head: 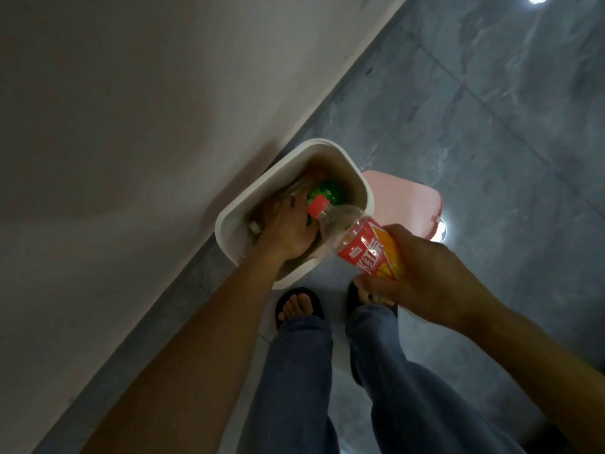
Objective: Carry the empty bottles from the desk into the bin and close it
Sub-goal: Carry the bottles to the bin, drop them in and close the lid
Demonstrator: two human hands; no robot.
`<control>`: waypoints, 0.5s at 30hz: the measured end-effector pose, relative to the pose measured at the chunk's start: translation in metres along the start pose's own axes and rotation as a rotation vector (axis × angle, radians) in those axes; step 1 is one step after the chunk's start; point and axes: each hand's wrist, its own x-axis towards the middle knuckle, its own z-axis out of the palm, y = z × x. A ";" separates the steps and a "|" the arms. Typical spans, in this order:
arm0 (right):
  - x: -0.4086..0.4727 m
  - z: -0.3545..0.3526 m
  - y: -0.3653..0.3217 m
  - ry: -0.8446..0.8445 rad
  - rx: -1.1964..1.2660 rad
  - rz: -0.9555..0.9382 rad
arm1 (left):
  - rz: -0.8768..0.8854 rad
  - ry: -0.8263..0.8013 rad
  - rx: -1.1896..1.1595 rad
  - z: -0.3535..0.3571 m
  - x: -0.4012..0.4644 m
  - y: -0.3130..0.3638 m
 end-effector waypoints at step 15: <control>0.067 -0.009 -0.075 -0.018 -0.468 -0.377 | -0.014 0.118 -0.228 -0.010 -0.137 0.014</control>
